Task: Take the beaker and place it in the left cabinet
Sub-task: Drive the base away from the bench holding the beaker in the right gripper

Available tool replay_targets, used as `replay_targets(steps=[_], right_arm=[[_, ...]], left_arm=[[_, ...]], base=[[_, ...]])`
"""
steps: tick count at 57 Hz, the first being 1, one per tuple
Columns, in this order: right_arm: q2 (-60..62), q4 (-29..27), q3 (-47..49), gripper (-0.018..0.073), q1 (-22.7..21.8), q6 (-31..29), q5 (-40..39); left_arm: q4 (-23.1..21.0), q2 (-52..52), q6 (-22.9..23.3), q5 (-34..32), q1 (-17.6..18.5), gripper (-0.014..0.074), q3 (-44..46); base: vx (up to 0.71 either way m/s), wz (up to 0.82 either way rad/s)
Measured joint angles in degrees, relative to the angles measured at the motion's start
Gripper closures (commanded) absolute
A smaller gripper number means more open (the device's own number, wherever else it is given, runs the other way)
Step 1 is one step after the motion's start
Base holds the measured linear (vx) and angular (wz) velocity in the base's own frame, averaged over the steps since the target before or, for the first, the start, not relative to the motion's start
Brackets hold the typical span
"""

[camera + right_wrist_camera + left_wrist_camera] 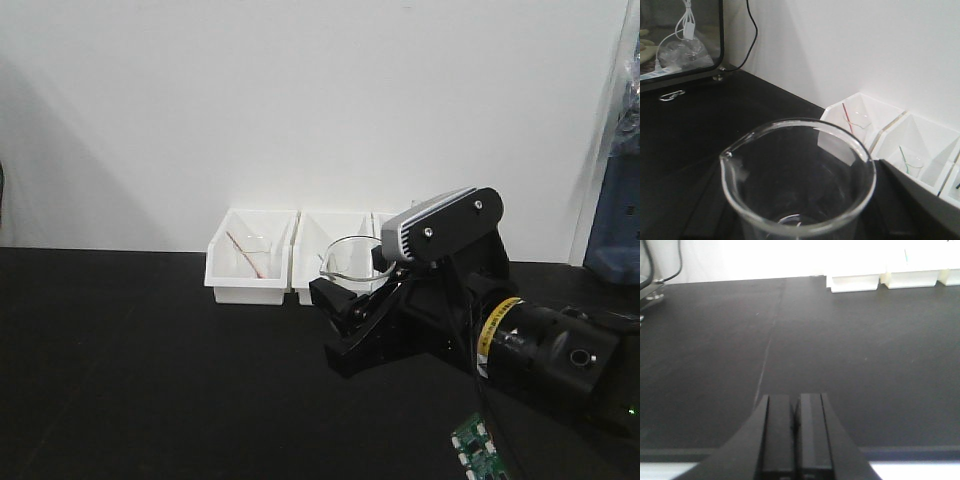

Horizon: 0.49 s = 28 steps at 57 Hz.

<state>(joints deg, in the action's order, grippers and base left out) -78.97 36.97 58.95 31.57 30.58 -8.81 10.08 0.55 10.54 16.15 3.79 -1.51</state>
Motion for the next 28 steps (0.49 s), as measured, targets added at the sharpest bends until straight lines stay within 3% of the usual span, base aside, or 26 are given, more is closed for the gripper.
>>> replay_targets(steps=[28], right_arm=[[0.0,0.0,0.0,0.0565,0.0,0.0,0.0]], left_arm=[[0.0,0.0,0.0,0.0,0.0,0.0593,0.0]], base=[[-0.17,0.37]])
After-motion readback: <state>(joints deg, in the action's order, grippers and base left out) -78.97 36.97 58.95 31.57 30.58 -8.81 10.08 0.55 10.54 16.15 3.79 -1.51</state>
